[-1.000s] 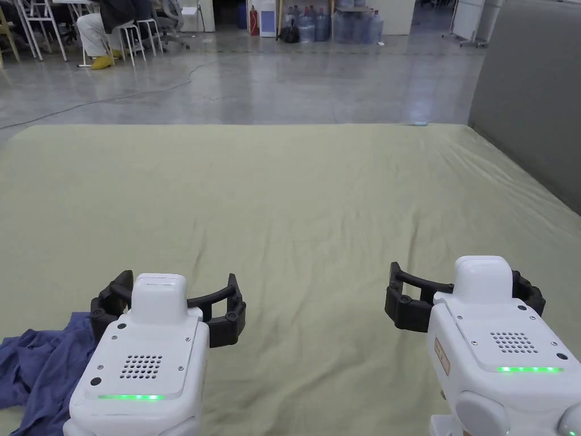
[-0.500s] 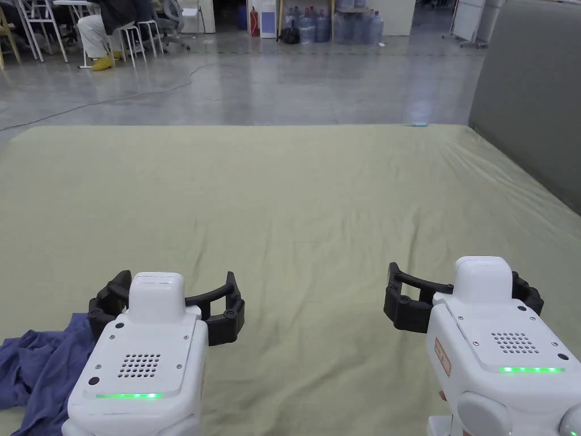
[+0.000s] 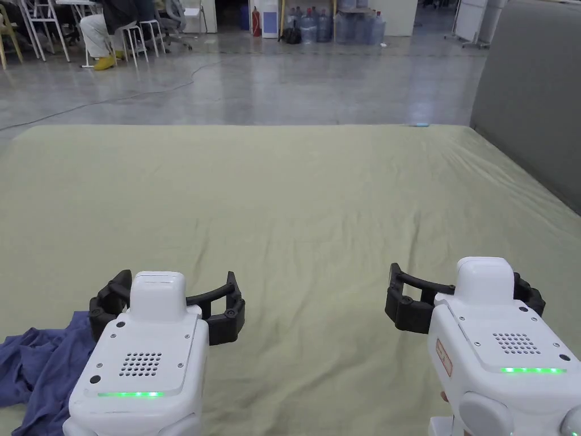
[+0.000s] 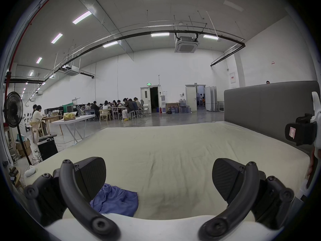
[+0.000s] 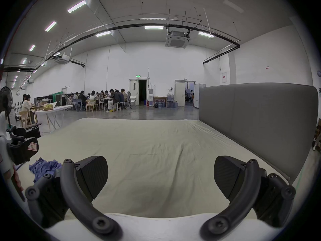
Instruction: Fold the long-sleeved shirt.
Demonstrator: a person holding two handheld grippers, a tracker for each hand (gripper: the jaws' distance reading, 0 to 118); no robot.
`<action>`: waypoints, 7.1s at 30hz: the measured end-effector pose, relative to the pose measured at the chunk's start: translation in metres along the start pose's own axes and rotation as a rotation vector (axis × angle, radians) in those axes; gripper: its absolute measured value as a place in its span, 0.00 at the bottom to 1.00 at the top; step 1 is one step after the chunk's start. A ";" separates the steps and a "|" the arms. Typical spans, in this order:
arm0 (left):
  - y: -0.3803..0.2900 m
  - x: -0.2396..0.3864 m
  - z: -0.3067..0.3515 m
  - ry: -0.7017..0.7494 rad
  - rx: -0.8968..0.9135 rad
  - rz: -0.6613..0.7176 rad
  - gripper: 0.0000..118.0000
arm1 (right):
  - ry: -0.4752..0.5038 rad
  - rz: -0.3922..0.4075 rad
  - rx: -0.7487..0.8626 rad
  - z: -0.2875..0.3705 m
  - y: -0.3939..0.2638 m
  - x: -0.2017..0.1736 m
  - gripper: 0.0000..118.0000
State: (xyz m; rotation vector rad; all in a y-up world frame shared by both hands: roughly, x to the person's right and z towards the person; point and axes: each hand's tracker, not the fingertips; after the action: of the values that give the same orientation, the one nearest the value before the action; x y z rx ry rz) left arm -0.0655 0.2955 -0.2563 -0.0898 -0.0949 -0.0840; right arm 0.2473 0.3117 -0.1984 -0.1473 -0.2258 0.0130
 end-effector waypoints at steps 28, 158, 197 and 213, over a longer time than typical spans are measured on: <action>0.002 0.001 0.001 -0.002 -0.019 0.005 1.00 | -0.017 0.028 0.010 0.000 0.000 -0.002 1.00; -0.125 0.179 -0.271 -0.392 -0.872 -0.193 0.63 | -0.007 -0.096 -0.342 -0.050 -0.032 0.056 0.02; 0.243 -0.096 -0.193 -0.172 -0.101 0.177 0.01 | 0.292 -0.131 -0.231 -0.213 0.177 0.042 0.11; 0.391 -0.118 -0.299 -0.098 -0.089 0.184 0.01 | 0.269 -0.068 -0.105 -0.320 0.400 -0.037 0.10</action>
State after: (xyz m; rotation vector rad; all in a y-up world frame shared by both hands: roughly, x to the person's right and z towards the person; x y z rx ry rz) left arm -0.1206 0.6647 -0.5977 -0.1911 -0.1800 0.1004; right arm 0.2843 0.6606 -0.5741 -0.2440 0.0377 -0.0861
